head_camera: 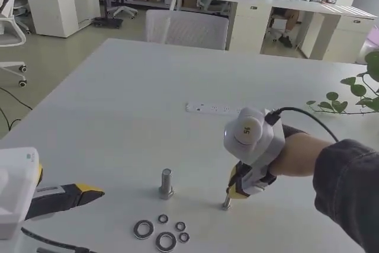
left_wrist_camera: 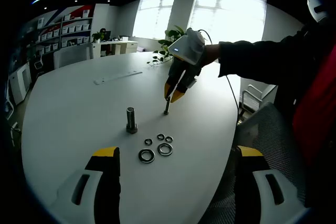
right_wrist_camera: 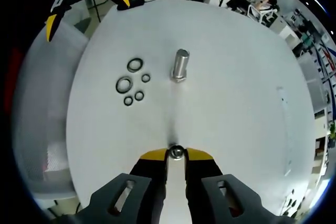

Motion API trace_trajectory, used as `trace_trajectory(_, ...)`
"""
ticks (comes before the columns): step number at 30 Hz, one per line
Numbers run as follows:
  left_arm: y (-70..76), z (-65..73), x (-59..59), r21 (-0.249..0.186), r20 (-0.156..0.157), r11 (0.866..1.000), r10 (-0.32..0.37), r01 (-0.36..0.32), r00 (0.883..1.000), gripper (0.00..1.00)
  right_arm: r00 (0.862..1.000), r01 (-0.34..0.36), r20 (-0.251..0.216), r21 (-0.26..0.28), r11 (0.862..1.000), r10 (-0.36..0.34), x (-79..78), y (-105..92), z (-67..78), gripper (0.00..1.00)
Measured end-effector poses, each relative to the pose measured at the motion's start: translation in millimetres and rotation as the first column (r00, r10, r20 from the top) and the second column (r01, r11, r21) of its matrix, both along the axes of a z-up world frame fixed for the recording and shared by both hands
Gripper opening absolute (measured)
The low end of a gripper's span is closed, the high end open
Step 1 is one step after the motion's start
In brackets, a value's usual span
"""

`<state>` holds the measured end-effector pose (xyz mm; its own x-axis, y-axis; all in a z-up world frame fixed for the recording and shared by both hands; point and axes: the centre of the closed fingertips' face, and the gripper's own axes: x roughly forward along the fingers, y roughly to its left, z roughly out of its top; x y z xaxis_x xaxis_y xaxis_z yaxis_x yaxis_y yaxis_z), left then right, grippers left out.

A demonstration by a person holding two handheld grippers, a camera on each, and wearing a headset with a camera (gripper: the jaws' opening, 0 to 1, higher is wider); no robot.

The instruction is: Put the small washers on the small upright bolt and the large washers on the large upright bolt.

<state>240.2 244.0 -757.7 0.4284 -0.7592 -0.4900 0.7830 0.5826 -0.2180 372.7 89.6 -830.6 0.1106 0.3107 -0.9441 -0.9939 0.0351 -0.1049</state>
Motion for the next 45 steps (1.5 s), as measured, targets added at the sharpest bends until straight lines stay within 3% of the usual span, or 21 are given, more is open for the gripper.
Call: trace_trajectory(45, 3.9, -3.4, 2.3, 0.008, -0.011, 1.0, 0.009, -0.009, 1.0, 0.9, 0.999, 0.013, -0.044, 0.001, 1.0, -0.013, -3.2, 3.5, -34.3, 0.12)
